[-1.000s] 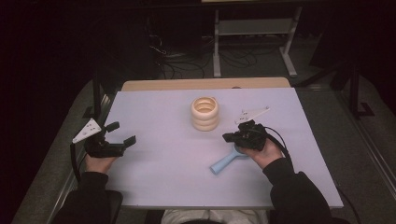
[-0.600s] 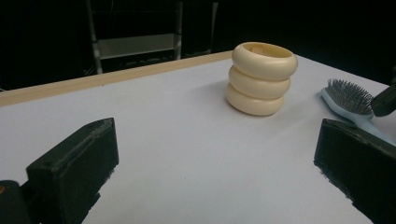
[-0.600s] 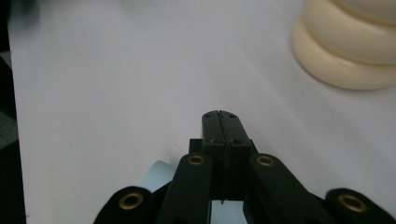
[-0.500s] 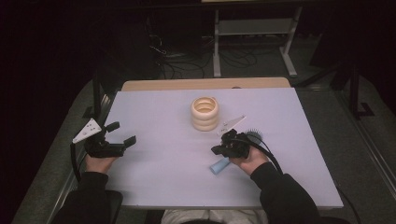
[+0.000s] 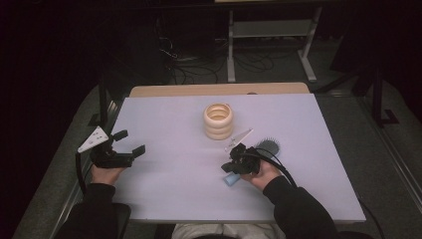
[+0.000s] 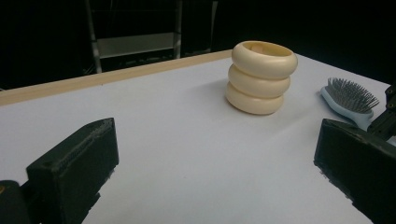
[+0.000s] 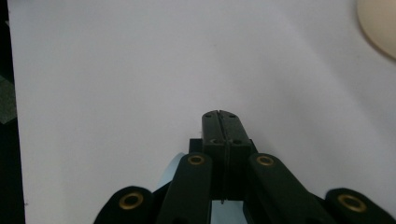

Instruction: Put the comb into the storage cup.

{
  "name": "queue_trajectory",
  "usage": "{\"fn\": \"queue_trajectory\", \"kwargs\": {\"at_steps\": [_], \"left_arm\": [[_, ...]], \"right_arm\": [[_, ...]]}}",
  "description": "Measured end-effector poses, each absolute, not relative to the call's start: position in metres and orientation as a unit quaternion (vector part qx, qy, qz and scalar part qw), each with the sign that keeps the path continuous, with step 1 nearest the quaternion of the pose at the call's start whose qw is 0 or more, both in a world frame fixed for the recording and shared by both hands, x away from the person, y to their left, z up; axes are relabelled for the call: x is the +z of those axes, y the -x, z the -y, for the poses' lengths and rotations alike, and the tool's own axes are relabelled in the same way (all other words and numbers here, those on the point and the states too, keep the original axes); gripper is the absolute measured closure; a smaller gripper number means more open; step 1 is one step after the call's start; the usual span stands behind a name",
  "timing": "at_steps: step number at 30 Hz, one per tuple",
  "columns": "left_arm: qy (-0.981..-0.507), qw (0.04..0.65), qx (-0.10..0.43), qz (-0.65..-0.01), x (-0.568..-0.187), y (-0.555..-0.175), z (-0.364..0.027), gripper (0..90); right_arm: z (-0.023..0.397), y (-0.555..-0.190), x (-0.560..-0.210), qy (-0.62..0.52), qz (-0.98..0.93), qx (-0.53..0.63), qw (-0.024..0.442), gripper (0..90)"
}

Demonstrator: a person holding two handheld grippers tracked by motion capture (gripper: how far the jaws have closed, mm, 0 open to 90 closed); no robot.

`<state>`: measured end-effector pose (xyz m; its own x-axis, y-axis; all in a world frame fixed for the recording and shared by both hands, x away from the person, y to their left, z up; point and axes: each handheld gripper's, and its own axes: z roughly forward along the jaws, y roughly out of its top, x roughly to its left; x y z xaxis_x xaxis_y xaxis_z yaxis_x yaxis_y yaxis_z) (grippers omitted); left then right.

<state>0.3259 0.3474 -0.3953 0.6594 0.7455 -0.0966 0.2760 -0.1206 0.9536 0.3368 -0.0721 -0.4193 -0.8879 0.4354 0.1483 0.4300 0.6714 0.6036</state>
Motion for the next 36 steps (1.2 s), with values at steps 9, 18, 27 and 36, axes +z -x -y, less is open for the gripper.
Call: {"fn": "queue_trajectory", "kwargs": {"at_steps": [9,18,27,36], "left_arm": [[-0.72,0.559,0.21,-0.354,-0.396,-0.326,-0.347,0.0],[-0.721,0.558,0.207,-0.355,-0.396,-0.326,-0.347,0.0],[-0.723,0.556,0.205,-0.356,-0.396,-0.327,-0.347,0.0],[-0.723,0.555,0.206,-0.356,-0.396,-0.326,-0.347,0.0]], "right_arm": [[0.076,-0.335,-0.426,-0.241,-0.916,0.32,-0.008,89.2],[0.078,-0.332,-0.433,-0.236,-0.922,0.307,-0.019,89.2],[0.096,-0.324,-0.435,-0.23,-0.928,0.291,-0.038,89.1],[0.115,-0.316,-0.434,-0.224,-0.931,0.285,-0.047,89.1]]}}
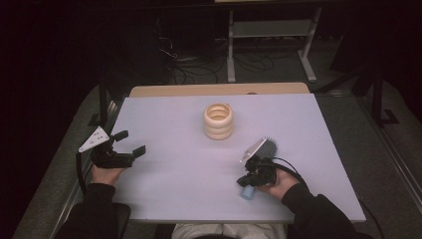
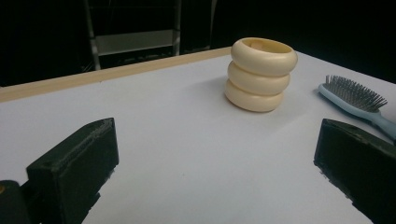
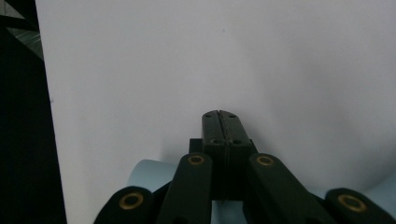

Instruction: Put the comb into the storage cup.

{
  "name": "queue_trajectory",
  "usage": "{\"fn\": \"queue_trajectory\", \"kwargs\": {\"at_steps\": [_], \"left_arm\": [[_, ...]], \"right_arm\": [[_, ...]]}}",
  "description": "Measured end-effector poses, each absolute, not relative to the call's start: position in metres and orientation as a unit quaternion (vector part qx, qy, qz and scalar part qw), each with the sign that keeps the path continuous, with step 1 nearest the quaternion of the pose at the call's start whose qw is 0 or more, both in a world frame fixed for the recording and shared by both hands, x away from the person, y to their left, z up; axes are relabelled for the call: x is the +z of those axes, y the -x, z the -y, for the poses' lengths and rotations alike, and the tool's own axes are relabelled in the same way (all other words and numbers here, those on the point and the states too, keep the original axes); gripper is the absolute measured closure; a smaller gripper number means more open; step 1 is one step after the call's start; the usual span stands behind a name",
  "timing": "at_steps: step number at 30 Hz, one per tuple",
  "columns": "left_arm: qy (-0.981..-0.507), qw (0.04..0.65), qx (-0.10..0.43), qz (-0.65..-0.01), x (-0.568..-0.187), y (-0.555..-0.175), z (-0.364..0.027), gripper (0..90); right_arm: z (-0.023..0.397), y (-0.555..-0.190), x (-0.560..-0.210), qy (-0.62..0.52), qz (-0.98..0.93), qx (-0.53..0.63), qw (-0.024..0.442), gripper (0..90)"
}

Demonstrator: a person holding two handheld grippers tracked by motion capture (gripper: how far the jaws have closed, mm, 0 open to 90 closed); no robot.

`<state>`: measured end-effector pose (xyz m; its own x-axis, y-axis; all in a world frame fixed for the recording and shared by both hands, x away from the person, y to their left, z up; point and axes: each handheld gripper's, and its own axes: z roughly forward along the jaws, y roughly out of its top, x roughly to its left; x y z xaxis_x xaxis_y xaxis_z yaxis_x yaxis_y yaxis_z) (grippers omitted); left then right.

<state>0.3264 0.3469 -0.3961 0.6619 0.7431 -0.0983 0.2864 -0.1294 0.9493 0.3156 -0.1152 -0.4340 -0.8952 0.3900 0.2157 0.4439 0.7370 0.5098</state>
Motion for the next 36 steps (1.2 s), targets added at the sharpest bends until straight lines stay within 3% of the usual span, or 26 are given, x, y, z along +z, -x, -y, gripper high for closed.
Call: {"fn": "queue_trajectory", "kwargs": {"at_steps": [36], "left_arm": [[-0.722,0.554,0.206,-0.359,-0.396,-0.325,-0.347,0.0]], "right_arm": [[0.168,-0.296,-0.432,0.233,0.928,-0.283,0.065,89.0]]}}
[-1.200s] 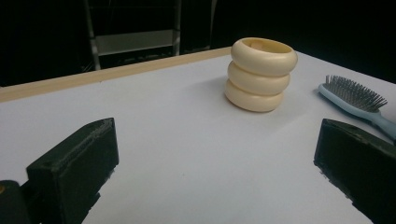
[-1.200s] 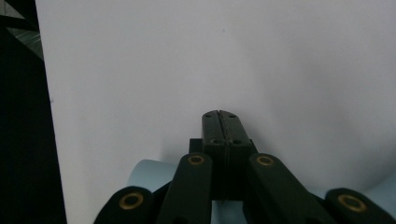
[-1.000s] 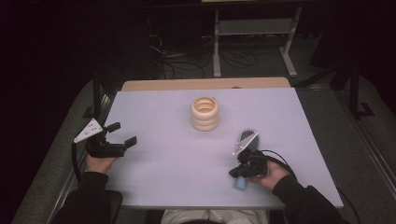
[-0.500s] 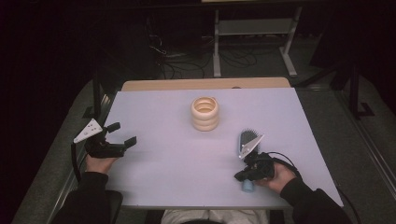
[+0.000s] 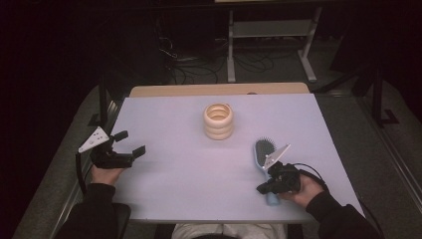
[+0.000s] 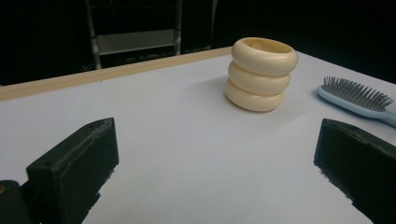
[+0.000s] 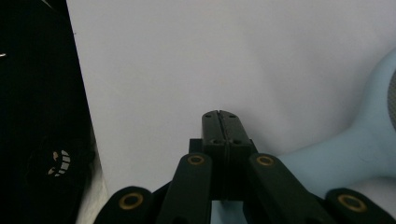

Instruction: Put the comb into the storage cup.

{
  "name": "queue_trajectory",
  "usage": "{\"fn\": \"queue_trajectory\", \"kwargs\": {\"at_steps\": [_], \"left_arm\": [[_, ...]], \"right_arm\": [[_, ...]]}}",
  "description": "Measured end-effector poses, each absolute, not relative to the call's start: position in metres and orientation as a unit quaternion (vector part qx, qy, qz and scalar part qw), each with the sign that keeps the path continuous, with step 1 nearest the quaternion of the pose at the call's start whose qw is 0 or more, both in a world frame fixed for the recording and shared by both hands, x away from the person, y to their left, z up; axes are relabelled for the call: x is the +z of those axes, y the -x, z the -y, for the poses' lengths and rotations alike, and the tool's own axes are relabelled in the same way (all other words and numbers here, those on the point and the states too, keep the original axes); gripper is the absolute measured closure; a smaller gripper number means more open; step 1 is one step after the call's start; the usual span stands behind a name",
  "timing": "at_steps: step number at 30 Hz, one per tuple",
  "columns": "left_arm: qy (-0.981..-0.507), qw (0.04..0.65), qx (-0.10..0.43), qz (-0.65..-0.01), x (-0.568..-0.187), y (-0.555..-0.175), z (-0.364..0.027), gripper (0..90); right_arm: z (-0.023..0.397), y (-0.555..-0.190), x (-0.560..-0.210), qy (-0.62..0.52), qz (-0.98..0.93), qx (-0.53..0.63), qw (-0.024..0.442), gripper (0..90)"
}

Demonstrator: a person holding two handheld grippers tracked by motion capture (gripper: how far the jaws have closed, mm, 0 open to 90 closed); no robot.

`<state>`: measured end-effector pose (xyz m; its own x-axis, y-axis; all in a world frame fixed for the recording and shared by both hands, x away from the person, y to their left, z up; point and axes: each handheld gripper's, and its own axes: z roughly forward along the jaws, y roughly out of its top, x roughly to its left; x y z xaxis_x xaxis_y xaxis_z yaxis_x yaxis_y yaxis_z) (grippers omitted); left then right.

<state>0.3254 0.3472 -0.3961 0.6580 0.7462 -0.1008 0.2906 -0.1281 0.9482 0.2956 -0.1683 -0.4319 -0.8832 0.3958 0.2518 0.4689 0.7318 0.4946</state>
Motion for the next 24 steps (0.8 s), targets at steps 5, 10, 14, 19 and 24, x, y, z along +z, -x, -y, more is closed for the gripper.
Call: {"fn": "queue_trajectory", "kwargs": {"at_steps": [5,10,14,19,24], "left_arm": [[-0.723,0.554,0.207,-0.358,-0.396,-0.325,-0.347,0.0],[-0.722,0.554,0.207,-0.359,-0.396,-0.325,-0.347,0.0],[-0.722,0.554,0.207,-0.359,-0.396,-0.325,-0.347,0.0],[-0.721,0.555,0.207,-0.359,-0.396,-0.325,-0.347,0.0],[-0.721,0.555,0.207,-0.359,-0.396,-0.325,-0.348,0.0]], "right_arm": [[0.174,-0.296,-0.429,0.239,0.927,-0.281,0.064,89.0],[0.183,-0.296,-0.425,0.252,0.924,-0.28,0.062,89.1],[0.185,-0.296,-0.428,0.25,0.928,-0.268,0.066,89.1],[0.19,-0.296,-0.429,0.251,0.927,-0.268,0.075,89.0],[0.2,-0.295,-0.43,0.273,0.923,-0.263,0.07,89.0]]}}
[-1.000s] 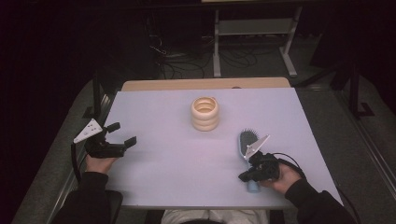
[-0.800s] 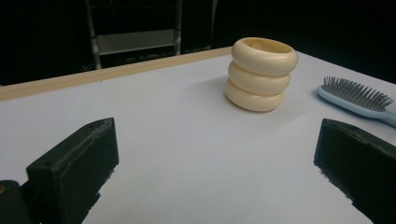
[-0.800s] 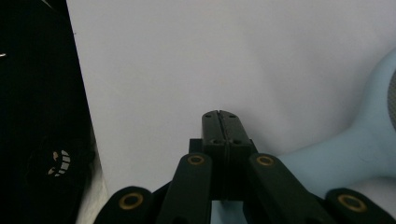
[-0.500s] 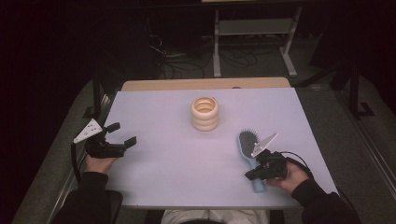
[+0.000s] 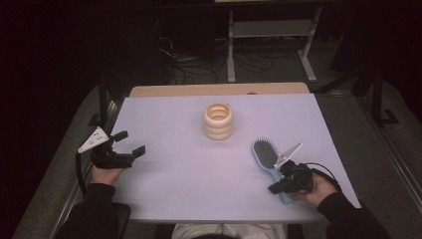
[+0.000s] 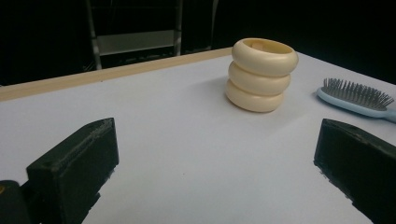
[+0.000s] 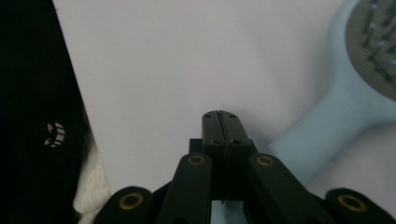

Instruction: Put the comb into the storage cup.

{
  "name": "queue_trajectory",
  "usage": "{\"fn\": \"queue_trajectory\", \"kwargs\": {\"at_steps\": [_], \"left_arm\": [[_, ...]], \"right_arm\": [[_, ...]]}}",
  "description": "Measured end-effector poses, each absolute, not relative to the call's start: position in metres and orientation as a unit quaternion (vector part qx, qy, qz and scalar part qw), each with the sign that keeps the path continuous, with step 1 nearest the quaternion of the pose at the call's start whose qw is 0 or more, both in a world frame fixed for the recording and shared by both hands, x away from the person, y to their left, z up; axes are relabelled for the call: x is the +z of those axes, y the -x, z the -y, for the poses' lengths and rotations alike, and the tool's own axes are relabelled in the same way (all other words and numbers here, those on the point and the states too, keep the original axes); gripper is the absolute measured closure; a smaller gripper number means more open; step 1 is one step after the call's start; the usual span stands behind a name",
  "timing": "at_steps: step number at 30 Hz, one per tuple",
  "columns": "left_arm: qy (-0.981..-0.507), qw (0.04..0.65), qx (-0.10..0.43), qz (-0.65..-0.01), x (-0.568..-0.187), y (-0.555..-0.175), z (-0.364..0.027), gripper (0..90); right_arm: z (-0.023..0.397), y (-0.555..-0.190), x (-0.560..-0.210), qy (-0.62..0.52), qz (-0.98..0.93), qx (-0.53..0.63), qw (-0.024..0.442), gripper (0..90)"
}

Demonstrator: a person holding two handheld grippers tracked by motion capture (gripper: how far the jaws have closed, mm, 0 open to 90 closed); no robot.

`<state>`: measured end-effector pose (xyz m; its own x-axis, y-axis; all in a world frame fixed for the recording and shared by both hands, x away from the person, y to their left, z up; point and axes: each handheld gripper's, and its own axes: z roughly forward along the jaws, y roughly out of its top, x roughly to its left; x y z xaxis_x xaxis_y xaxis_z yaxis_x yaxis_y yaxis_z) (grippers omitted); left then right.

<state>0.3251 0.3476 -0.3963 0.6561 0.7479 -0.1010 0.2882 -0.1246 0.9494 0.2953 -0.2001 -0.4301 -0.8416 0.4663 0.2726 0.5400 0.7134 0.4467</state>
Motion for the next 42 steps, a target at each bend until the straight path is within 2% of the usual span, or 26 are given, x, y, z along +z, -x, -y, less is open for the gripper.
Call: {"fn": "queue_trajectory", "kwargs": {"at_steps": [7,42], "left_arm": [[-0.702,0.574,0.203,-0.371,-0.396,-0.325,-0.353,0.0],[-0.713,0.566,0.198,-0.365,-0.397,-0.326,-0.35,0.0]], "right_arm": [[0.221,-0.298,-0.431,0.302,0.912,-0.269,0.071,89.0],[0.31,-0.303,-0.431,0.412,0.863,-0.29,0.04,89.0]]}}
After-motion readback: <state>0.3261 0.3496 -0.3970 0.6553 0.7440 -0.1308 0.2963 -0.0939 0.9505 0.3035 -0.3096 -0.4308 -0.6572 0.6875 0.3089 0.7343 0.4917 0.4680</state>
